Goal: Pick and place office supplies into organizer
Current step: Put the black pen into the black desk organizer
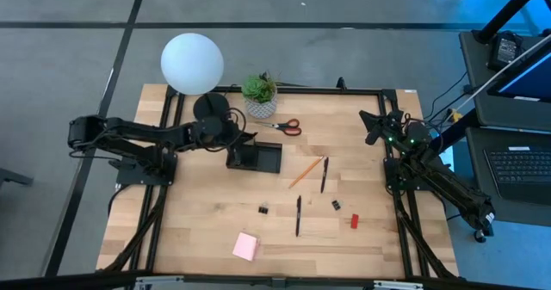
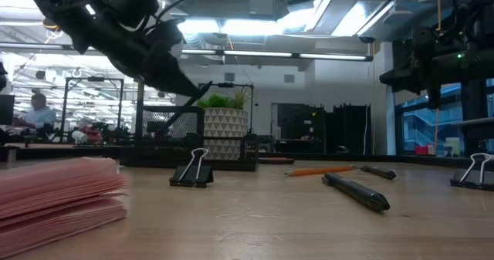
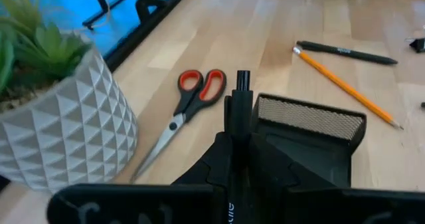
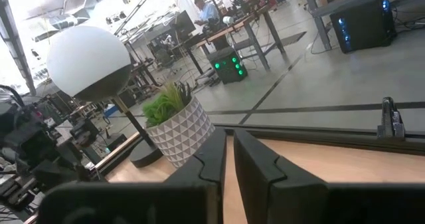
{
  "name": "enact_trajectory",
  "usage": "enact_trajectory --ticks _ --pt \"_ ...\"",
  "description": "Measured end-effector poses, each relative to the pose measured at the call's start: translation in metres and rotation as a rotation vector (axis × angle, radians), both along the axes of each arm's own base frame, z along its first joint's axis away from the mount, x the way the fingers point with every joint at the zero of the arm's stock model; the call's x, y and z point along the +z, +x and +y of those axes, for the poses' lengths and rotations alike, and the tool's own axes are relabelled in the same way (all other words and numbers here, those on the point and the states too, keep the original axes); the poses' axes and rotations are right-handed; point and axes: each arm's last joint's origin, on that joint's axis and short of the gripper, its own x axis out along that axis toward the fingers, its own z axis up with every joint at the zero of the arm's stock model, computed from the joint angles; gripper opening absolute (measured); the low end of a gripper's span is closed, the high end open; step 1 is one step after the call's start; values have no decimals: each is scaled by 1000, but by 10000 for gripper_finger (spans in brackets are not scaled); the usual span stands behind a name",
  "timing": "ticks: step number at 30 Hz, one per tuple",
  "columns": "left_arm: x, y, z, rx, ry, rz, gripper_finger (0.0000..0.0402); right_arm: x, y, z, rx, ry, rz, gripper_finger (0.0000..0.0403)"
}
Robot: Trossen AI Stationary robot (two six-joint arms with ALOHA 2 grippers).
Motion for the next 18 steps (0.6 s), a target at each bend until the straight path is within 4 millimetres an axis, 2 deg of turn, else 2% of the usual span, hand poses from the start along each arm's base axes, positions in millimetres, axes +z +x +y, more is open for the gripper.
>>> enact_trajectory --ticks 10,18 --pt "-2 -1 0 3 -5 -3 34 0 0 0 0 0 1 35" --pt "-2 -1 0 -12 27 6 61 0 0 0 0 0 1 35"
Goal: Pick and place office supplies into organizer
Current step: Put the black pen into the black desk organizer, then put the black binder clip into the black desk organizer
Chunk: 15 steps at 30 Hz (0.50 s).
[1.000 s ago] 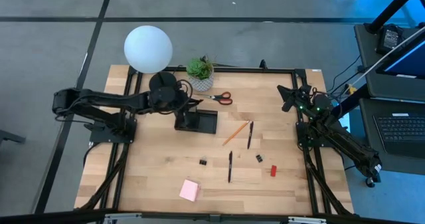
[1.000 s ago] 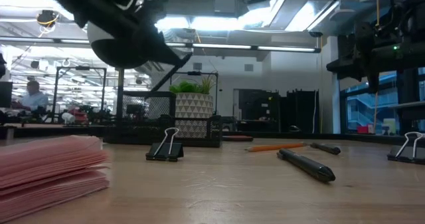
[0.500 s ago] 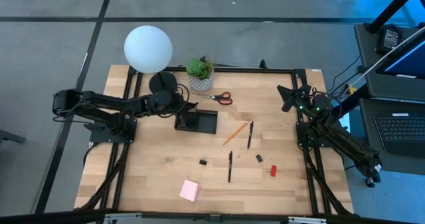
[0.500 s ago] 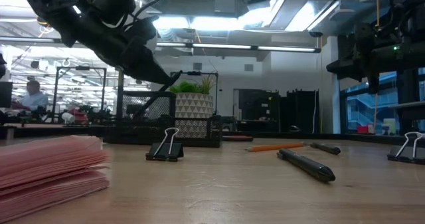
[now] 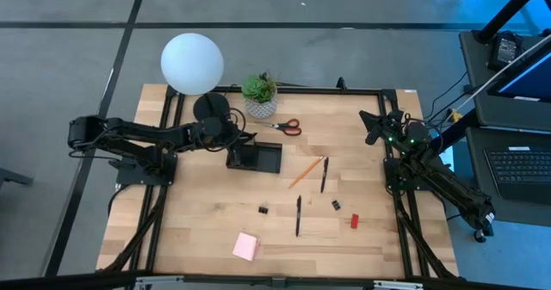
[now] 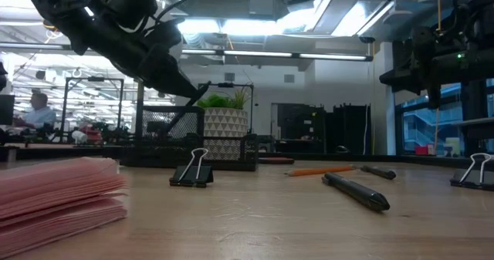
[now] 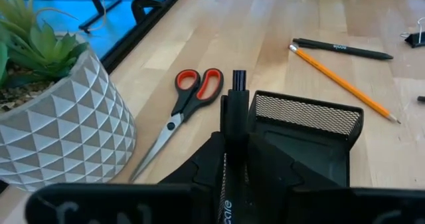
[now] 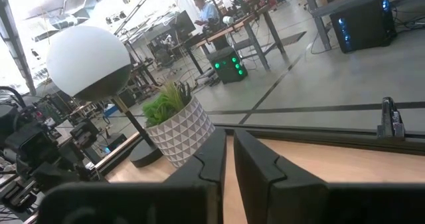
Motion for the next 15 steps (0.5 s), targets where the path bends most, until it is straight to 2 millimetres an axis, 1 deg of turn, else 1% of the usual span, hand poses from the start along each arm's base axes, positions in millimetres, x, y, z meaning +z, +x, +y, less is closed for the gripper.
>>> enact_trajectory --ticks 11,13,15 --pt "0 0 0 -22 43 11 99 0 0 0 0 0 0 35" --pt "4 1 -2 -35 58 -13 103 0 0 0 0 0 0 35" --pt "13 3 -6 -79 98 -39 104 0 0 0 0 -1 0 35"
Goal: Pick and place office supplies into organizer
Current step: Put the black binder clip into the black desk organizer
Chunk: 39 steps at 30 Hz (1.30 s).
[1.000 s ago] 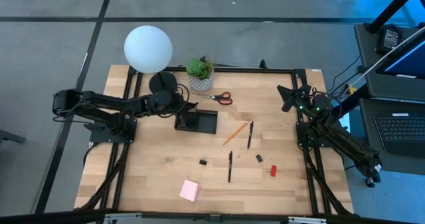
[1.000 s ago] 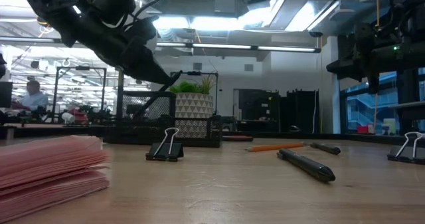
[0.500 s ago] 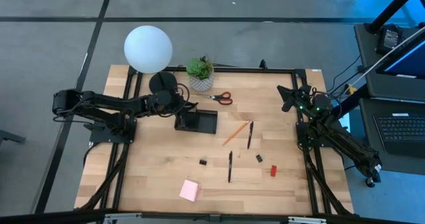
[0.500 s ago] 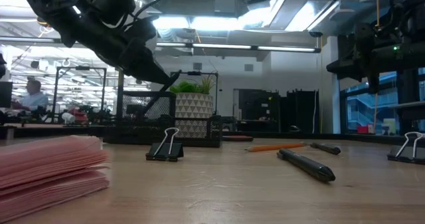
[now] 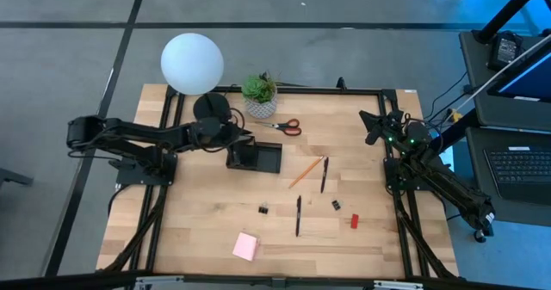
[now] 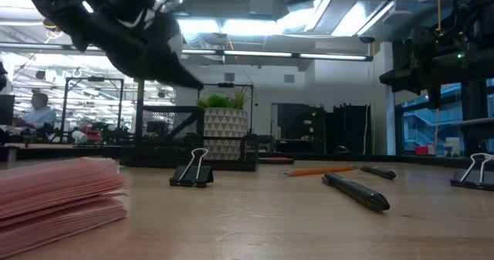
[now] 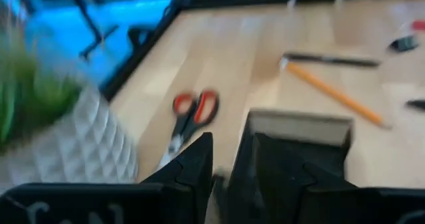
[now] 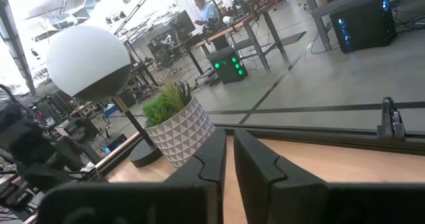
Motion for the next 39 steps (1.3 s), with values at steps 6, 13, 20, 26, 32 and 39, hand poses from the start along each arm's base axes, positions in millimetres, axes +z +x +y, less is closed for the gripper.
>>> enact_trajectory --ticks 6,13,20,26,32,39 --pt "37 6 -22 -198 64 -134 105 0 0 0 0 0 0 35" --pt "40 15 -66 -479 -173 -156 105 0 0 0 0 0 0 35" --pt "3 29 -104 -471 -297 9 105 0 0 0 0 2 -2 35" --pt "-39 43 -117 -344 -452 124 105 0 0 0 1 22 -19 35" --pt "-68 55 -119 -294 -526 138 108 0 0 0 1 21 -19 35" --pt "-82 60 -123 -321 -613 141 114 0 0 0 1 20 -17 35"
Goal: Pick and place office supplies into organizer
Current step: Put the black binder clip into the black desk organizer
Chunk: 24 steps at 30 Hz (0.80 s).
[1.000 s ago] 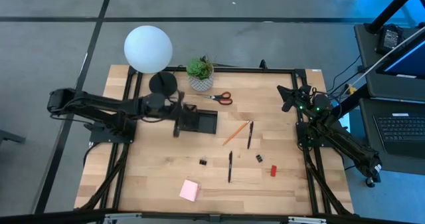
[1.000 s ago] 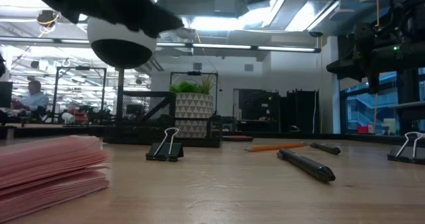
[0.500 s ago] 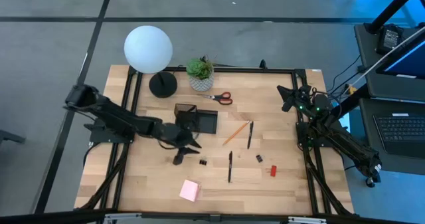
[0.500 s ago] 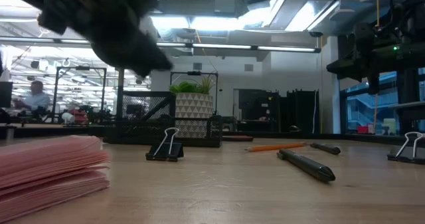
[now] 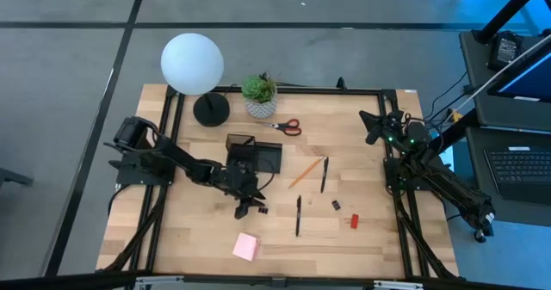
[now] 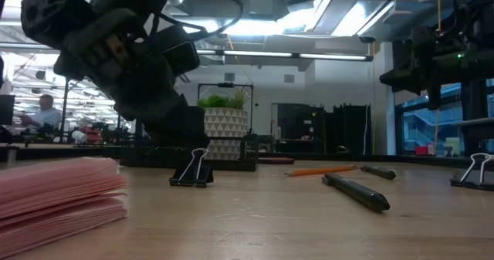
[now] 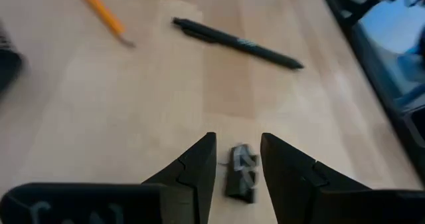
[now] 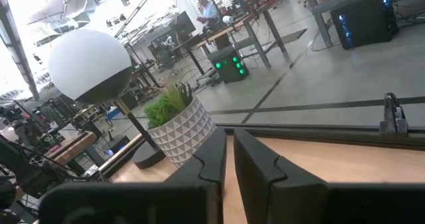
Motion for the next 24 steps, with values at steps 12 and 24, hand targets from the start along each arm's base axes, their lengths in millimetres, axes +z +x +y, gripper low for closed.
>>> enact_trajectory --ticks 12,24 --pt "-11 6 -3 -30 -29 31 116 0 0 0 0 -3 3 35" --pt "-10 5 -4 -42 -16 26 75 0 0 0 -1 -19 17 35"
